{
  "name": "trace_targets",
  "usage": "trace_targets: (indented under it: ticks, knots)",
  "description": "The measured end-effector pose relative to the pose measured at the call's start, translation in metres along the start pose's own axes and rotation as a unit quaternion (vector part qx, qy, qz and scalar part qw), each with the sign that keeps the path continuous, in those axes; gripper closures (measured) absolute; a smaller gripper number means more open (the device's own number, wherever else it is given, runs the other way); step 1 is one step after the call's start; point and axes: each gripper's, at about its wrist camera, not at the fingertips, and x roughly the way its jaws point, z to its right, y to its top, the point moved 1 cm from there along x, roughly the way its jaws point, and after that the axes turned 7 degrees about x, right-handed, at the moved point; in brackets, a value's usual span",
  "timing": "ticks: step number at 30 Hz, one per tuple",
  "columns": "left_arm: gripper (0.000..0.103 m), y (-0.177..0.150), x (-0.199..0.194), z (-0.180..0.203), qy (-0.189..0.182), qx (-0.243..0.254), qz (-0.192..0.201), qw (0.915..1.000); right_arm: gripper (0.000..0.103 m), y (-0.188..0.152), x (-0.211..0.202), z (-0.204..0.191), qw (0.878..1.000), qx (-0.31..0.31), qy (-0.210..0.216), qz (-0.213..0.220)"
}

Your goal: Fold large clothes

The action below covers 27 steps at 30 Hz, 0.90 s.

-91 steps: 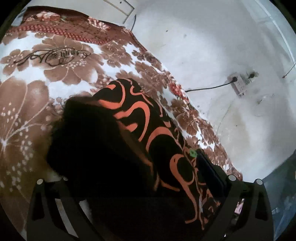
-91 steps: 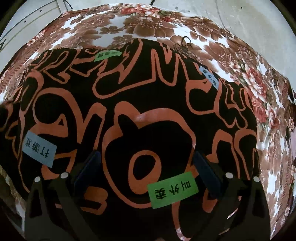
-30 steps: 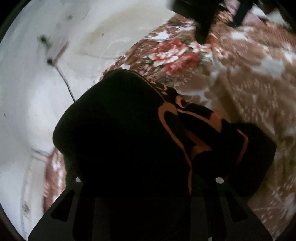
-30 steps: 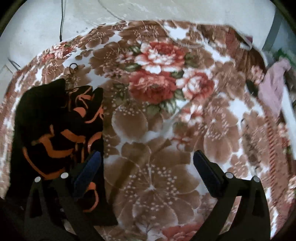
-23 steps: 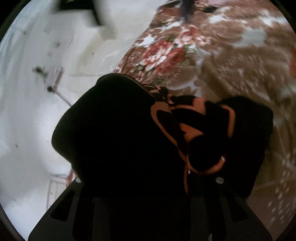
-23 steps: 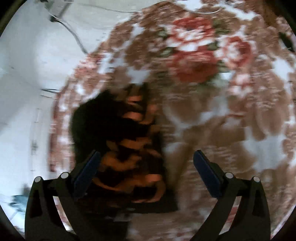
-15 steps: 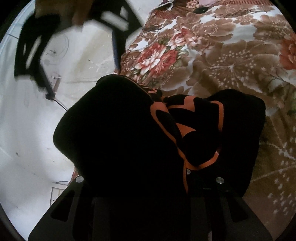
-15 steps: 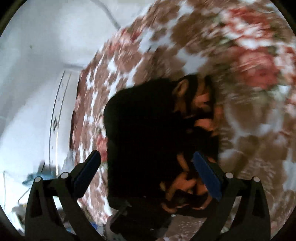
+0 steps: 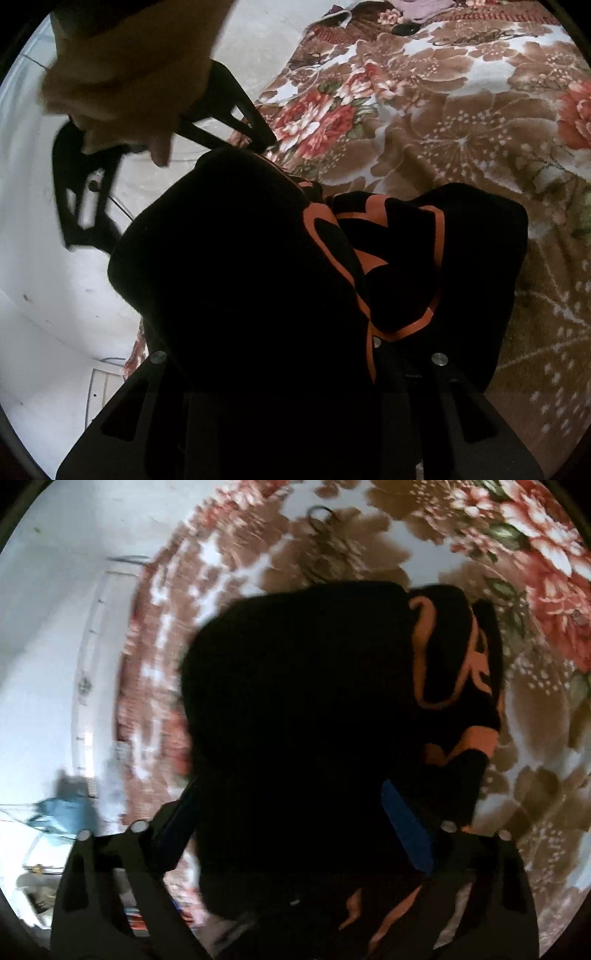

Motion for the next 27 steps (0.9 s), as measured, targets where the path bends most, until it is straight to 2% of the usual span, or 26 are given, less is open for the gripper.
trace_targets:
  ticks: [2, 4, 7, 10, 11, 13, 15, 16, 17, 18, 20, 21, 23, 25, 27]
  knots:
    - [0.075, -0.001, 0.000, -0.001, -0.003, -0.002, 0.001, 1.0000, 0.024, -0.001, 0.001, 0.004, 1.000, 0.008, -0.013, 0.000]
    - [0.075, -0.001, 0.000, -0.002, -0.004, -0.002, 0.003, 1.0000, 0.024, -0.003, -0.005, 0.006, 1.000, 0.014, -0.014, 0.003]
    - [0.074, -0.001, 0.000, -0.004, -0.005, -0.002, 0.004, 1.0000, 0.022, -0.005, -0.013, 0.012, 0.999, 0.009, -0.050, 0.013]
    - [0.074, 0.001, 0.001, -0.003, -0.004, -0.003, 0.003, 1.0000, 0.018, -0.004, -0.004, 0.021, 0.999, 0.025, -0.046, 0.000]
    - [0.074, 0.001, 0.000, -0.003, -0.006, -0.004, 0.004, 1.0000, 0.018, -0.005, 0.006, 0.020, 0.999, 0.026, -0.033, -0.014]
    - [0.074, 0.001, 0.000, -0.006, -0.012, -0.011, 0.007, 0.9998, 0.018, -0.009, 0.021, 0.012, 0.999, 0.013, -0.019, -0.043]
    - [0.074, 0.000, 0.000, -0.006, -0.012, -0.007, 0.010, 0.9999, 0.021, -0.015, 0.022, -0.004, 0.998, -0.023, -0.015, -0.051]
    - [0.074, -0.001, 0.000, -0.006, -0.012, -0.008, 0.012, 0.9998, 0.023, -0.019, 0.020, -0.009, 0.998, -0.040, -0.015, -0.053]
    - [0.074, -0.001, 0.000, -0.006, -0.013, -0.008, 0.013, 0.9998, 0.031, -0.019, 0.019, -0.011, 0.997, -0.049, -0.010, -0.060]
    - [0.074, -0.001, 0.000, -0.005, -0.013, -0.006, 0.013, 0.9998, 0.043, -0.018, 0.020, -0.008, 0.997, -0.046, -0.013, -0.065]
    - [0.074, 0.000, 0.001, -0.005, -0.014, -0.003, 0.012, 0.9998, 0.058, -0.013, 0.027, 0.004, 0.996, -0.033, -0.017, -0.079]
    - [0.074, 0.000, 0.003, -0.004, -0.015, -0.001, 0.011, 0.9998, 0.071, -0.012, 0.030, 0.009, 0.996, -0.030, -0.009, -0.085]
    - [0.073, 0.000, 0.003, -0.007, -0.018, -0.004, 0.012, 0.9998, 0.085, -0.012, 0.025, 0.012, 0.996, -0.036, -0.012, -0.084]
    - [0.070, 0.000, 0.001, -0.008, -0.018, -0.002, 0.018, 0.9997, 0.088, -0.012, 0.016, 0.011, 0.996, -0.040, -0.006, -0.077]
    - [0.061, 0.002, -0.003, -0.011, -0.019, 0.005, 0.022, 0.9996, 0.089, -0.013, 0.005, 0.010, 0.997, -0.040, -0.001, -0.064]
